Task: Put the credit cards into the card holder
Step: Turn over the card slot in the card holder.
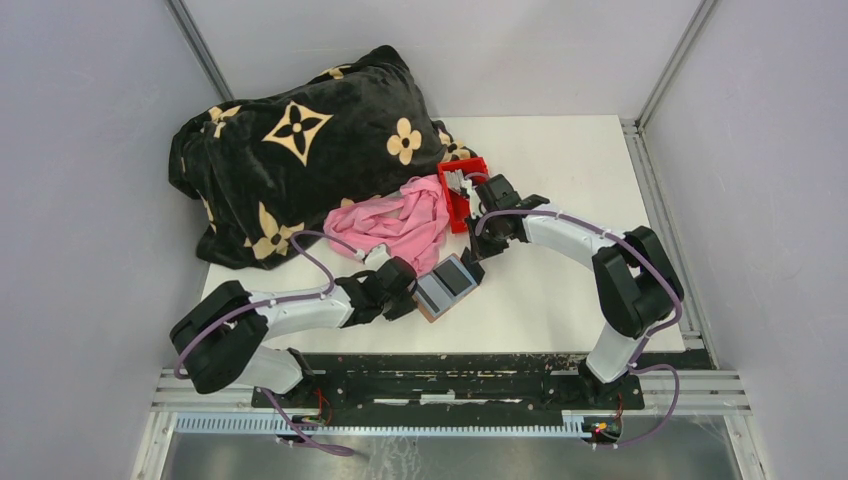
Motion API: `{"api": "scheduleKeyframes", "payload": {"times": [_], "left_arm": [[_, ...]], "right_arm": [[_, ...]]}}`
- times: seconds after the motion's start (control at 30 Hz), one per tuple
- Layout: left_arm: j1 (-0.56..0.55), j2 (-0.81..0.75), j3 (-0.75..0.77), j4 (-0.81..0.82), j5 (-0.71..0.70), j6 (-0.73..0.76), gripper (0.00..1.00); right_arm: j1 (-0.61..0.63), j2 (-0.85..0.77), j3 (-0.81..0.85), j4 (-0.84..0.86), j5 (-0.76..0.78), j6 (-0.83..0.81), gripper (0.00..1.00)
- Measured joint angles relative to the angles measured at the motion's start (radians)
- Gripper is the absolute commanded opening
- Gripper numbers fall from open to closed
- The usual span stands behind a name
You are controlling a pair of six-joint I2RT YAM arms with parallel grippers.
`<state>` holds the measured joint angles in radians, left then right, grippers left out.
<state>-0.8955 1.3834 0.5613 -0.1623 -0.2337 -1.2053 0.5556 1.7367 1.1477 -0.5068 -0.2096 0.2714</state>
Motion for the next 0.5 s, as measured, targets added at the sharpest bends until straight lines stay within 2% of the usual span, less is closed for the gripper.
{"api": "scheduleKeyframes", "payload": {"times": [0.5], "left_arm": [[0.000,0.035,0.047,-0.051,-0.005,0.000,0.03]], "right_arm": [[-0.003,-0.011,-0.035,0.064,-0.045,-0.016,0.01]]}}
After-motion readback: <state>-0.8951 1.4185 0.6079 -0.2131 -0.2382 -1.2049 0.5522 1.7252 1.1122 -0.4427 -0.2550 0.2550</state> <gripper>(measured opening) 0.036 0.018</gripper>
